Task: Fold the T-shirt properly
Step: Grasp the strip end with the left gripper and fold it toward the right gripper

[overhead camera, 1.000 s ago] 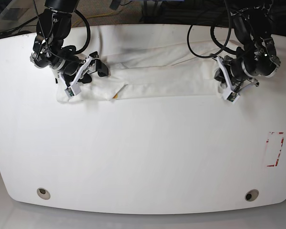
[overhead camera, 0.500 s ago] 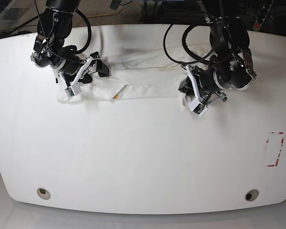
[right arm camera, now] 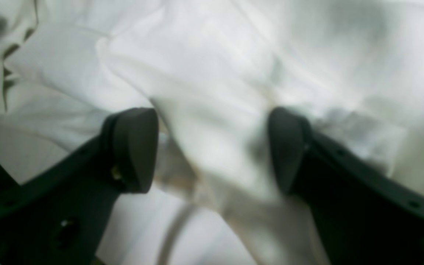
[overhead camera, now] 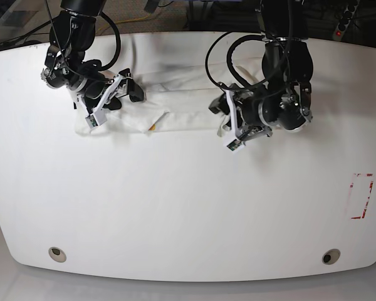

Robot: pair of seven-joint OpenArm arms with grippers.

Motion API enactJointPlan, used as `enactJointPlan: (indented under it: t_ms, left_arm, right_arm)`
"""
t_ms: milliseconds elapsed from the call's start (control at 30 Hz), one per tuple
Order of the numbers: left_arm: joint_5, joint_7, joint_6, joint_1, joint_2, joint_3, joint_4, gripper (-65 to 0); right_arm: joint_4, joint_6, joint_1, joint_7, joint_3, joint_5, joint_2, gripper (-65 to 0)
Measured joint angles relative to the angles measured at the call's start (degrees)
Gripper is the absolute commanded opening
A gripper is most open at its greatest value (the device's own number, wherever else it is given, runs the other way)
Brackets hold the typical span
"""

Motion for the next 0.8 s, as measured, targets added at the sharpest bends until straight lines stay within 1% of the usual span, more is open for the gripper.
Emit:
enactJointPlan:
  t_ms: [33,133,233,300,367,533,567,633,700,733,800]
  left_arm:
    - [-0.04,-0.04,0.0,0.02,-0.07,1.09,0.26,-24.0]
    - [0.02,0.0,0.02,0.13,-0.13,3.63,3.19,-23.3]
    - [-0.17,-0.15,0.02,0.15,-0.39,3.82,8.83,-23.1]
    - [-0.59,-0.55,0.04,-0.2,-1.29,3.56,11.06,-23.3]
    - [-1.55,-1.07,0.0,-0.48,-3.39,3.21,11.21,-23.5]
    - [0.07,0.02,0.0,0.35,-9.86,-0.44,11.1,-24.2]
    - [0.09,0.04,0.0,0.72,-11.08,-0.85,11.1,-25.6]
    - [-0.37,-0.5,0.02,2.25,-13.33,-2.21,11.1,-30.6]
    - [-0.26,-0.17,0.0,3.65,-14.49,-2.8,11.1,-37.2]
    - [-0.28,0.02,0.0,4.55,-15.02,-2.93,11.08,-39.2]
    - [-0.17,0.07,0.0,5.44,-15.5,-2.95,11.04,-41.0]
  right_arm:
    - [0.0,0.0,-0.02,0.24,-0.07,0.0,0.02,-20.6]
    - [-0.04,0.0,0.0,0.42,-0.04,-0.02,0.02,-20.6]
    - [-0.02,-0.02,0.0,0.7,0.15,-0.42,-0.83,-20.6]
    - [-0.04,-0.02,-0.02,1.14,0.15,-0.39,-1.25,-20.6]
    - [-0.02,-0.02,-0.02,1.07,0.09,-0.39,-1.49,-20.6]
    - [-0.02,0.0,-0.02,1.05,0.09,-0.42,-1.73,-20.6]
    - [-0.02,-0.02,-0.02,1.07,0.09,-0.44,-2.08,-20.6]
    - [-0.02,-0.11,-0.02,1.18,0.15,-0.44,-2.73,-20.6]
    - [-0.02,-0.2,0.0,1.36,0.02,-0.42,-3.19,-20.6]
    - [-0.02,-0.17,0.0,1.36,-0.24,-0.42,-3.3,-20.6]
    - [-0.02,-0.2,0.02,1.2,-0.26,-0.39,-3.45,-20.6]
